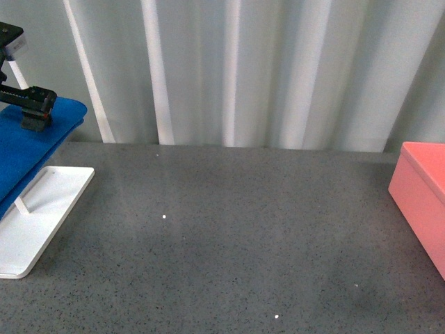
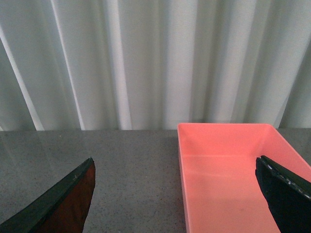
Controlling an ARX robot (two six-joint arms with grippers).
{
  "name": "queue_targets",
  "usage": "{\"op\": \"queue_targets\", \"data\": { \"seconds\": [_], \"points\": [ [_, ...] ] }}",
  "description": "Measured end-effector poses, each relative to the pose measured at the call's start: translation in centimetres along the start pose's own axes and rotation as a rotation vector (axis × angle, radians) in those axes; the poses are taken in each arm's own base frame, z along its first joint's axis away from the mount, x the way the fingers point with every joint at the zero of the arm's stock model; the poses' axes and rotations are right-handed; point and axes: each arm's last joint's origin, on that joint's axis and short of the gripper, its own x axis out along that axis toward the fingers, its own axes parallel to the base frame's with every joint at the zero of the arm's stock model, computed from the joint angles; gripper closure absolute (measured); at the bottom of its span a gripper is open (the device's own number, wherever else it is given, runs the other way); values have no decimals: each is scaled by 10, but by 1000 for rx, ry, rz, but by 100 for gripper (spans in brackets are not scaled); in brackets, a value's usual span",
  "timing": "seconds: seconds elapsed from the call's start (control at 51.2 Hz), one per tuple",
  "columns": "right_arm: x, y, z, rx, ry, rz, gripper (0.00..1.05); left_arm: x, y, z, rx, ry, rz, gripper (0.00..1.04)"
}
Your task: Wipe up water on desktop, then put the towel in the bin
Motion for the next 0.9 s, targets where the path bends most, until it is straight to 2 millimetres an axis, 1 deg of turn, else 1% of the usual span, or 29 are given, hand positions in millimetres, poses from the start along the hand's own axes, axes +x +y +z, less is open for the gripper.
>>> {"op": "queue_targets", "data": {
  "seconds": [0.156,0.176,0.234,0.312,0.371,0.39,0.41,0.449,0.507,0.527,0.683,0.761,0.859,0.898],
  "points": [
    [0,0,0,0,0,0,7,5,-4,-12,7,5,-10,7],
    [0,0,0,0,0,0,7,6,-4,-12,6,6,-6,9],
    [0,0,0,0,0,0,7,7,-3,-15,-5,8,-5,23],
    [0,0,0,0,0,0,7,7,-4,-17,-14,11,-14,34],
    [0,0,0,0,0,0,7,6,-4,-19,-20,17,-19,44],
    [0,0,0,0,0,0,7,5,-4,-21,-26,19,-19,49],
    [0,0,0,0,0,0,7,5,-4,-21,-27,20,-19,51],
    [0,0,0,0,0,0,7,3,-4,-22,-35,18,-25,58],
    [0,0,0,0,0,0,7,-3,-2,-20,-54,-2,-47,69],
    [0,0,0,0,0,0,7,-7,-2,-19,-64,-16,-63,74],
    [0,0,0,0,0,0,7,-32,-2,-7,-92,-105,-145,95],
    [0,0,0,0,0,0,7,-46,-5,1,-104,-157,-179,99],
    [0,0,0,0,0,0,7,-66,-12,15,-118,-235,-226,99],
    [0,0,0,0,0,0,7,-77,-18,22,-121,-274,-254,99]
  ]
}}
